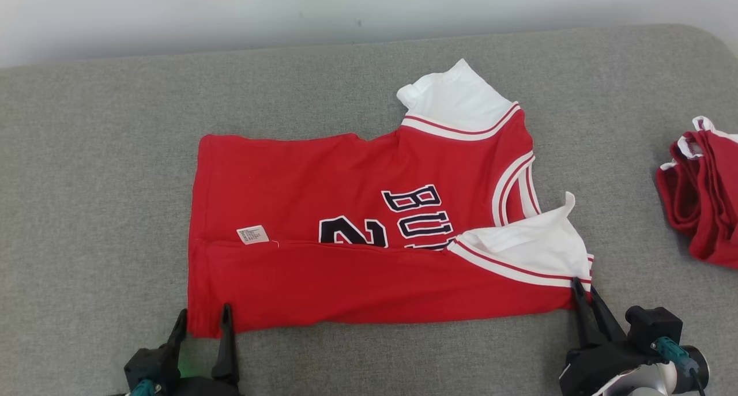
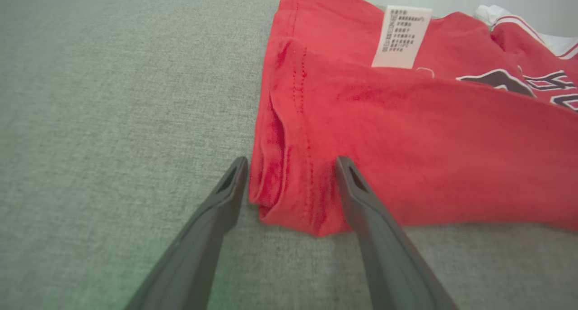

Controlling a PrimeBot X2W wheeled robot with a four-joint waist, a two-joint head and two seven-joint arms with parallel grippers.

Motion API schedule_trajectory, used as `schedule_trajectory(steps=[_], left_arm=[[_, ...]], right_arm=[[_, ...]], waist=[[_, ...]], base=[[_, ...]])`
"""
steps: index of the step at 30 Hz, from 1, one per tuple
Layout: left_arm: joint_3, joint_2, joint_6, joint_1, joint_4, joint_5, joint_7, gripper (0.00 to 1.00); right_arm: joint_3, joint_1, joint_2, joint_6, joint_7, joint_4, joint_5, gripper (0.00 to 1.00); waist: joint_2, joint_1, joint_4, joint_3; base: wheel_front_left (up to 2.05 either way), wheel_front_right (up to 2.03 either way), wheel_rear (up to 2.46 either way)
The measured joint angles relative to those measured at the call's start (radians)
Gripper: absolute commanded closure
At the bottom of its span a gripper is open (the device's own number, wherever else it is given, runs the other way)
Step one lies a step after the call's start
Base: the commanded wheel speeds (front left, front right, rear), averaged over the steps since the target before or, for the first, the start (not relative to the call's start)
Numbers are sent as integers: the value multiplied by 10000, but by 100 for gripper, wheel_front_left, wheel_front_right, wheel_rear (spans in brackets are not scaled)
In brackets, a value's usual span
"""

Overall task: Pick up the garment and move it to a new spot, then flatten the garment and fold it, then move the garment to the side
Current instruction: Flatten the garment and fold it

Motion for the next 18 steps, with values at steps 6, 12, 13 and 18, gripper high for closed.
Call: schedule_trajectory(steps=[6, 12, 13, 18], left_arm=[[-339, 38, -140, -364, 855, -477, -58, 100], [-426, 17, -267, -420, 759, -709, -27, 100], [-372, 17, -272, -407, 646, -686, -10, 100], [111, -6, -349, -171, -36, -380, 0, 100]], right_arm=[[86, -26, -6, -2, 2, -150, 79, 100], [-8, -159, 21, -2, 2, -238, 199, 100], [-59, -187, 38, -2, 2, -265, 203, 100], [-251, -244, 38, -2, 4, -362, 297, 100]], waist=[[0, 0, -55, 72], [0, 0, -25, -93], [0, 1, -20, -146], [0, 1, -7, -569]], base=[[0, 0, 0], [0, 0, 0], [0, 0, 0], [0, 0, 0]])
